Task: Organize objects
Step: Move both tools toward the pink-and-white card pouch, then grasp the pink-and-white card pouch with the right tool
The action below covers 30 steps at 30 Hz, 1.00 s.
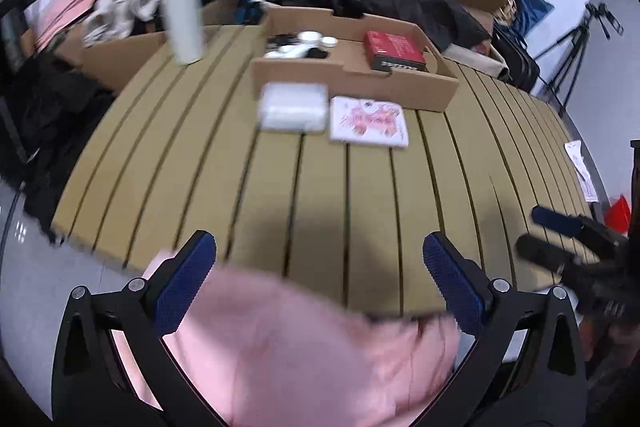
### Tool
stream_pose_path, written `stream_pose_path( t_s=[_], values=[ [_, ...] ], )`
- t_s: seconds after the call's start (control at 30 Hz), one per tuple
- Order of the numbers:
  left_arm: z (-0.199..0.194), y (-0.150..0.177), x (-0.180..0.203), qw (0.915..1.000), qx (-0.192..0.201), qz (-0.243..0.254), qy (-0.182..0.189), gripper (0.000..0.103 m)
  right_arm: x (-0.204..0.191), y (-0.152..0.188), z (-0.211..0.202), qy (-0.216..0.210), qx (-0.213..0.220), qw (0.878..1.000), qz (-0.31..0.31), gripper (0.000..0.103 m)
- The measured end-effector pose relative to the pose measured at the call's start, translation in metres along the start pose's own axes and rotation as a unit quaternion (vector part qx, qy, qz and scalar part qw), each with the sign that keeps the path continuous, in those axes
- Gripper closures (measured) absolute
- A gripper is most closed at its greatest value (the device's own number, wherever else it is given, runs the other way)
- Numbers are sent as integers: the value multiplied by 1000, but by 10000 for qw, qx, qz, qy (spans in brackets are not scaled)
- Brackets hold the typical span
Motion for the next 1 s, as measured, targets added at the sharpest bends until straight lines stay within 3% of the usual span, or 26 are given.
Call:
stream_pose_path(
  t_s=[0.13,0.2,0.27,0.37,0.5,0.6,0.67,0.7,0.87,1.0],
  values=[
    [55,-37,7,9990,-154,59,426,9,12,-27,46,81,-82,9999,56,42],
    [93,-54,5,9967,-429,-90,683,20,21,-44,74,76,-94,9998,149,50],
    [129,-67,-1,9946,-681,-311,724,43,31,-58,101,-28,-141,9992,363,57],
    [158,-72,-9,9928,-771,-569,722,48,46,-81,135,-40,-133,9981,596,59],
    [170,-67,-13,9921,-593,-708,850,49,59,-99,167,-29,-130,9973,721,59],
    [171,-66,-13,9930,-492,-676,833,59,65,-103,176,-105,-50,9964,837,63],
    [174,-69,-10,9924,-491,-594,962,73,68,-101,180,-196,-29,9959,885,66],
    [173,-68,-9,9929,-463,-549,952,73,67,-99,181,-260,-41,9958,880,67],
    [162,-57,3,9938,-482,-299,954,80,69,-85,173,-72,-33,9962,869,81],
    [134,-31,13,9907,-565,-254,1210,81,68,-60,144,-62,-78,9958,907,84]
  ],
)
Point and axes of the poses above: each gripper's, at about its wrist camera, not at the fingertips, and z roughly the way its jaws point, x to its right, y to its underside, the point moved 1 cm from there along z, roughly the way its jaws point, and after that the axes turned 2 degrees about y, right-handed, at the moved point
